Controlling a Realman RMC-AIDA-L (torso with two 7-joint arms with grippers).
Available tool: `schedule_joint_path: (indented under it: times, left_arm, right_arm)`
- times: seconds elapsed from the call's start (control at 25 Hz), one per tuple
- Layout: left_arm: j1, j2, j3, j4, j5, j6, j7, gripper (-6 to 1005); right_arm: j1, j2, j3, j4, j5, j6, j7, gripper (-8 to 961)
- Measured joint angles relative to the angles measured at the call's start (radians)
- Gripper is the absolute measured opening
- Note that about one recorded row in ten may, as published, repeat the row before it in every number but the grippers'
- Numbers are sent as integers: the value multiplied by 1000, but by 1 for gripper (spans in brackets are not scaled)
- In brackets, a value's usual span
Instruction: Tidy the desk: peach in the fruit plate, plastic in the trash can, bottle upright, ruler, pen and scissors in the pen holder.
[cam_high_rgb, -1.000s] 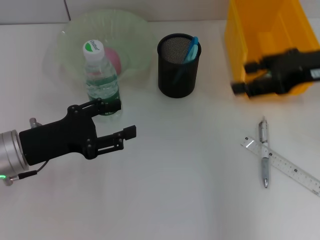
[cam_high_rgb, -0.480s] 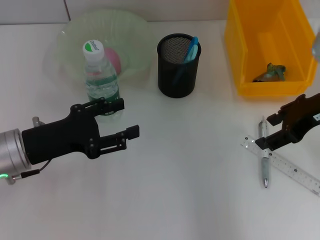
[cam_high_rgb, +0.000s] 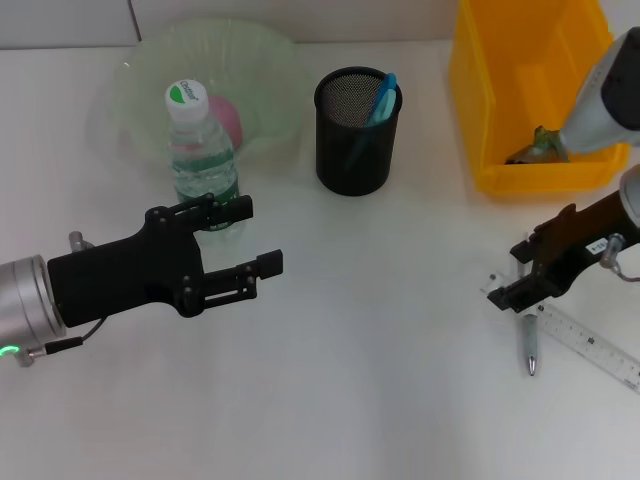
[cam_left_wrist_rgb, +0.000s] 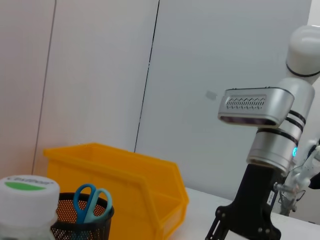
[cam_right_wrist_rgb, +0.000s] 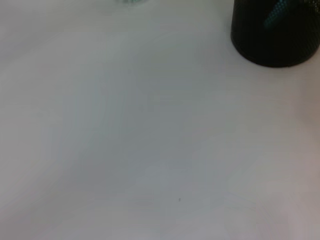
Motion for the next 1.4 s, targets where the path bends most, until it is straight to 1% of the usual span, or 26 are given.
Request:
schedule_joint_path:
  times: [0.32, 0.72, 0.84, 1.08, 1.2, 1.28, 1.32, 1.36, 1.4]
  left_arm:
    - [0, -1, -4, 0, 0, 1, 4, 777]
    - [8, -2, -5, 0, 0, 1, 8, 778]
    - [9, -2, -5, 0, 0, 1, 8, 778]
    - [12, -1, -5, 0, -1, 0, 8, 778]
    - [15, 0, -5, 0, -2, 0, 8, 777]
    - [16, 1, -5, 0, -2, 0, 8, 777]
    - [17, 1, -5, 0, -2, 0, 8, 777]
    - [17, 1, -5, 0, -2, 1, 8, 777]
    - [18, 1, -5, 0, -3, 1, 8, 777]
  right_arm:
    - [40, 3, -24, 118, 7, 77, -18, 708]
    - [32, 2, -35, 118, 27, 104, -19, 684]
    - [31, 1, -37, 118, 28, 104, -19, 465]
    - [26, 0, -27, 109, 35, 94, -26, 381]
    - [4, -1, -16, 66, 88, 80, -28, 380]
    - [-18, -4, 21, 12, 157, 62, -33, 380]
    - [-36, -5, 92, -43, 244, 39, -43, 381]
    - [-36, -5, 92, -43, 244, 39, -43, 381]
    - [-41, -5, 127, -58, 293, 32, -48, 382]
